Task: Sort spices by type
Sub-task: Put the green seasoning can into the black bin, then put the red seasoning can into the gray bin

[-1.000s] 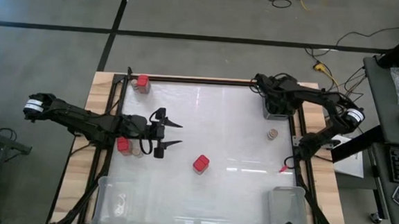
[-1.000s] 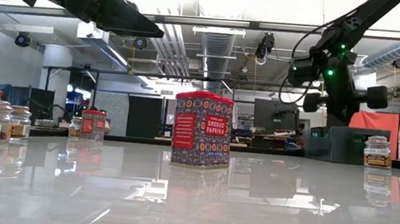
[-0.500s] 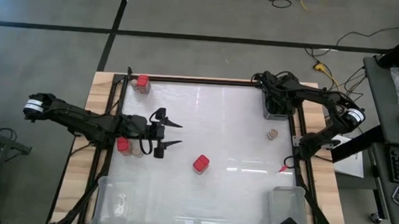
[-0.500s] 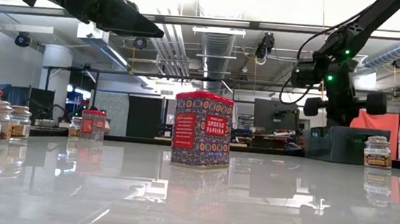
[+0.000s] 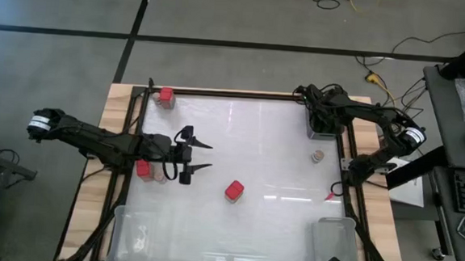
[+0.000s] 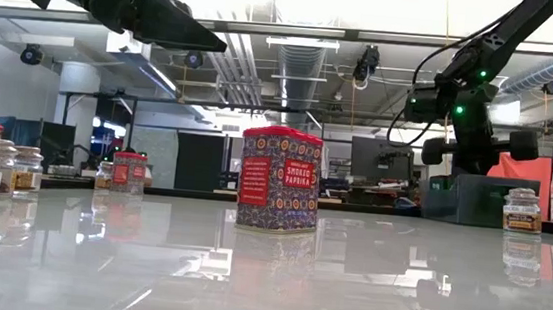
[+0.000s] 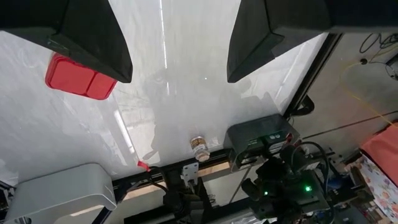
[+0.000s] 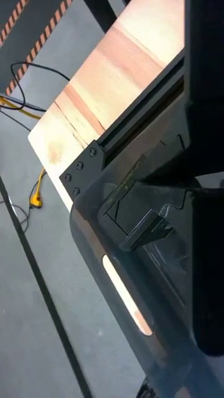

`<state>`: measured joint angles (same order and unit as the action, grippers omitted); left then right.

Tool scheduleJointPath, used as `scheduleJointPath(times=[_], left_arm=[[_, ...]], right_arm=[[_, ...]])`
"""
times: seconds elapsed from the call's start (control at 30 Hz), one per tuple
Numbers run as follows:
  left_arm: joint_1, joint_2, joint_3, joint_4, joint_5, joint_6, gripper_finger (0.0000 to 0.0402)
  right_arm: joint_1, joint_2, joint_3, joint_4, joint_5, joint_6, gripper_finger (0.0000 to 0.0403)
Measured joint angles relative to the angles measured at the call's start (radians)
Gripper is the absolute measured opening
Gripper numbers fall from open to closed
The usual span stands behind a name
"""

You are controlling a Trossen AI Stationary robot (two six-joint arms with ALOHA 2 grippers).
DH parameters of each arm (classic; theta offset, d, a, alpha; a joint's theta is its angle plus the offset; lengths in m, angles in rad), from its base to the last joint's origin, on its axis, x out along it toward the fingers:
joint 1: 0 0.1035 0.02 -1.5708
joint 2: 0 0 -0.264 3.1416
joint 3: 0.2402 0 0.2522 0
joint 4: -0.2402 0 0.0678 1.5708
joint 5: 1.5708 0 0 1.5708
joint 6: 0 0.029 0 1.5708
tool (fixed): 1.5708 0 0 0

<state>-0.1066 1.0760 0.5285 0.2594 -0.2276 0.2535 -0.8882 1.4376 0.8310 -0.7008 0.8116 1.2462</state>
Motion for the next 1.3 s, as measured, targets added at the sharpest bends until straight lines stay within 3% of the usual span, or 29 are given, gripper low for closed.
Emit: scheduleJointPath(times=[0.23, 0.37, 0.47, 0.73, 0.87, 1.0, 1.3], left_arm=[[0.0, 0.0, 0.0, 0.0, -0.003, 0.0, 0.0247], [0.0, 0.0, 0.0, 0.002, -0.07, 0.0, 0.0247], [0.0, 0.0, 0.0, 0.002, -0.125, 0.0, 0.0247], [0.0, 0.0, 0.0, 0.002, -0.13, 0.0, 0.0247], [0.0, 0.0, 0.0, 0.002, -0.13, 0.0, 0.0247], [0.0, 0.0, 0.0, 0.002, -0.122, 0.0, 0.0247], [-0.002, 0.0, 0.0, 0.011, -0.114, 0.025, 0.0247]], right_arm=[[0.022, -0.055, -0.004, -0.095, -0.034, 0.044, 0.0012], [0.029, -0.118, -0.006, -0.129, -0.045, 0.068, 0.0012], [0.033, -0.169, -0.006, -0.127, -0.025, 0.05, 0.0012], [0.059, -0.261, -0.006, -0.123, 0.013, -0.056, 0.0012], [0.181, -0.293, -0.005, -0.119, 0.073, -0.126, 0.0013], [0.388, -0.305, -0.004, -0.081, 0.148, -0.207, 0.0013], [0.784, -0.298, -0.004, 0.097, 0.201, -0.42, 0.0013]])
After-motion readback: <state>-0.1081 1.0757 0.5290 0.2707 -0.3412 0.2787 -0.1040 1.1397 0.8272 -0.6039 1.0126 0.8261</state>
